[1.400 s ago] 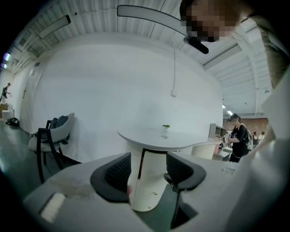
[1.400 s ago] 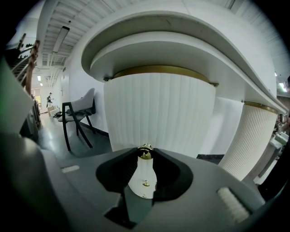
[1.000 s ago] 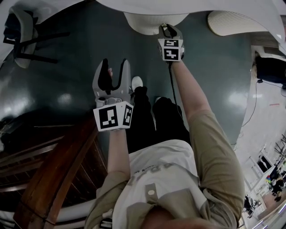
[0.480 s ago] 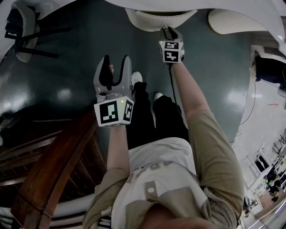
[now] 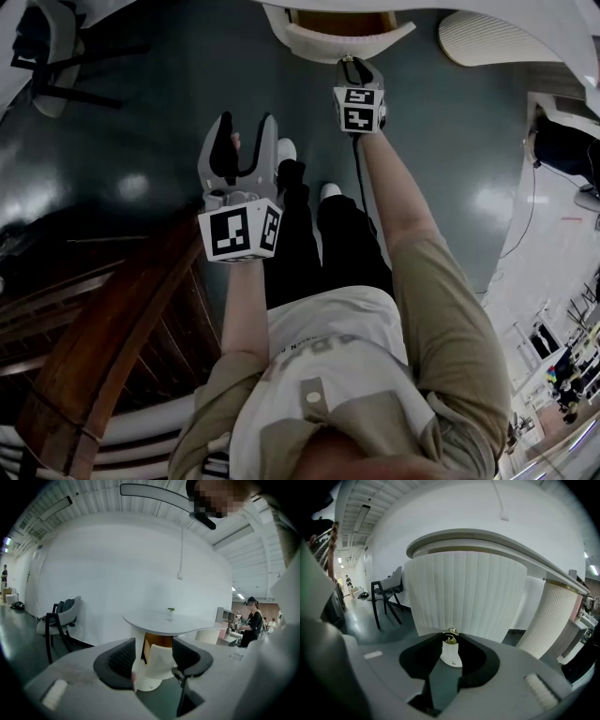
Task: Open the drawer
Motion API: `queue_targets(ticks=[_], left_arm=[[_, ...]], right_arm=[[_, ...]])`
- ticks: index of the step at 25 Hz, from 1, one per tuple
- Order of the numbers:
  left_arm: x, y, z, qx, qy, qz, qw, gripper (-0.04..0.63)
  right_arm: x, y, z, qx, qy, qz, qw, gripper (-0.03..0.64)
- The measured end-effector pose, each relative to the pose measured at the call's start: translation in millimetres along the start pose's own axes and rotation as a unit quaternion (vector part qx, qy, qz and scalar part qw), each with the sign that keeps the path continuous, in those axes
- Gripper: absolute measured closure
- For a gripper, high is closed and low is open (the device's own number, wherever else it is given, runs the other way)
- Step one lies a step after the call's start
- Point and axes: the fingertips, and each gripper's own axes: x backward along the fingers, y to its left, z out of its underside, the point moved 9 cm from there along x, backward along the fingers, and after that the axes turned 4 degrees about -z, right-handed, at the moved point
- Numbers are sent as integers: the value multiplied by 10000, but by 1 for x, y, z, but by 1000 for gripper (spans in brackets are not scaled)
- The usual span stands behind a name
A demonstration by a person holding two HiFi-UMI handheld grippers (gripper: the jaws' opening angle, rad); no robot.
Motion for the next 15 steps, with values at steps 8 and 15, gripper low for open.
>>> queue_targets(ticks=[8, 15], left_arm=[[15, -5, -5, -99, 53, 20, 9999, 339], [27, -12, -8, -138, 79, -13, 9999, 339]], right_arm=[[19, 6, 7, -3, 181, -74, 9998, 508], [33, 10, 16, 3, 316, -119, 9994, 508]])
